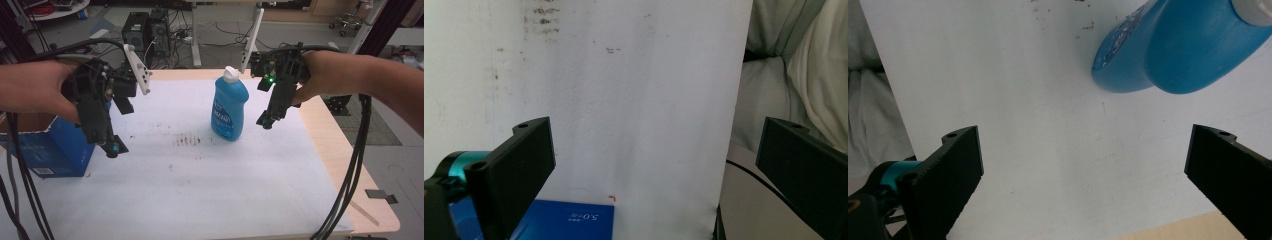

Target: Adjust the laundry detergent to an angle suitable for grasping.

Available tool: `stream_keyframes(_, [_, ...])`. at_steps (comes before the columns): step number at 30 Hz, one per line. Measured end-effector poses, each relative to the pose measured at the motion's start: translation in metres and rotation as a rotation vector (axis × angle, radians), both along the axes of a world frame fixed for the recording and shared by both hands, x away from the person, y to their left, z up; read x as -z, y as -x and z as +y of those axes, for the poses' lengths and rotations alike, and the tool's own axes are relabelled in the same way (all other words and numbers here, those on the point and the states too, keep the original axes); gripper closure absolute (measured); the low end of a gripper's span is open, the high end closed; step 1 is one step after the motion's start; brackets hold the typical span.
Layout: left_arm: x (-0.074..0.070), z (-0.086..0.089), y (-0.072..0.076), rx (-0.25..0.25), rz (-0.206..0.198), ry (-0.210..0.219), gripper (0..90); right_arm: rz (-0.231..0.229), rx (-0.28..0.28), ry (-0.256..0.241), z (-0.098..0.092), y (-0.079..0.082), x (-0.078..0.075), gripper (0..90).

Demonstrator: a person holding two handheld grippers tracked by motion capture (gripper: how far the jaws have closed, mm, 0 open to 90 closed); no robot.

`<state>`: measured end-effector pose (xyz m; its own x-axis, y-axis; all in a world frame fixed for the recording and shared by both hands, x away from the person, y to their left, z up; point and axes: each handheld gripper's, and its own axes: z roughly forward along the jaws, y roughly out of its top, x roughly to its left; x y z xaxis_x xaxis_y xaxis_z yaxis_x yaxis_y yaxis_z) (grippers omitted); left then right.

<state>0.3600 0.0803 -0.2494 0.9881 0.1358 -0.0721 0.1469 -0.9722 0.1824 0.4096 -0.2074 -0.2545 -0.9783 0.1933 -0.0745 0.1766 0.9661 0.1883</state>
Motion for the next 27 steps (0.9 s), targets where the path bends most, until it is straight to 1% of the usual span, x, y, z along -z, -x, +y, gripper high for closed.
stream_keyframes(2, [0.0, 0.0, 0.0, 0.0, -0.001, 0.0, 2.4, -0.002, 0.008, 0.004, -0.001, 0.0, 0.0, 1.5])
stream_keyframes(4, [0.0, 0.0, 0.0, -0.001, -0.002, 0.0, 2.4, -0.007, 0.007, -0.003, -0.001, 0.0, 0.0, 1.5])
stream_keyframes(5, [0.0, 0.0, 0.0, -0.001, -0.003, -0.002, 2.4, -0.01, 0.025, -0.003, -0.002, -0.001, -0.001, 1.5])
stream_keyframes(7, [0.0, 0.0, 0.0, -0.001, -0.005, -0.003, 2.4, -0.01, 0.03, -0.002, -0.003, -0.001, -0.001, 1.5])
stream_keyframes(9, [0.0, 0.001, 0.0, -0.001, -0.007, -0.003, 2.4, -0.013, 0.048, -0.005, -0.004, -0.002, 0.0, 1.5])
stream_keyframes(13, [0.002, 0.002, -0.001, -0.01, -0.012, 0.005, 2.4, -0.011, 0.107, -0.018, -0.008, -0.004, 0.002, 1.5])
stream_keyframes(14, [0.002, 0.002, -0.001, -0.01, -0.012, 0.005, 2.4, -0.011, 0.107, -0.018, -0.008, -0.004, 0.002, 1.5])
stream_keyframes(15, [0.004, 0.003, -0.002, -0.011, -0.008, 0.005, 2.4, -0.003, 0.142, -0.03, -0.011, -0.006, 0.002, 1.5])
stream_keyframes(16, [0.004, 0.003, -0.002, -0.009, -0.007, 0.001, 2.4, 0.0, 0.15, -0.041, -0.012, -0.007, 0.003, 1.5])
stream_keyframes(18, [0.005, 0.003, -0.003, -0.006, -0.005, 0.0, 2.4, 0.009, 0.199, -0.058, -0.015, -0.008, 0.003, 1.5])
stream_keyframes(20, [0.006, 0.003, -0.003, -0.013, -0.006, 0.003, 2.4, 0.018, 0.234, -0.077, -0.018, -0.01, 0.003, 1.5])
stream_keyframes(23, [0.006, 0.004, -0.004, -0.01, -0.009, 0.009, 2.4, 0.028, 0.3, -0.111, -0.021, -0.013, 0.003, 1.6])
stream_keyframes(25, [0.006, 0.004, -0.004, -0.011, -0.009, 0.012, 2.4, 0.038, 0.335, -0.14, -0.023, -0.014, 0.004, 1.5])
stream_keyframes(26, [0.006, 0.004, -0.004, -0.011, -0.009, 0.012, 2.4, 0.038, 0.335, -0.14, -0.023, -0.014, 0.004, 1.5])
stream_keyframes(27, [0.006, 0.004, -0.005, -0.012, -0.008, 0.012, 2.4, 0.047, 0.379, -0.167, -0.025, -0.016, 0.006, 1.6])
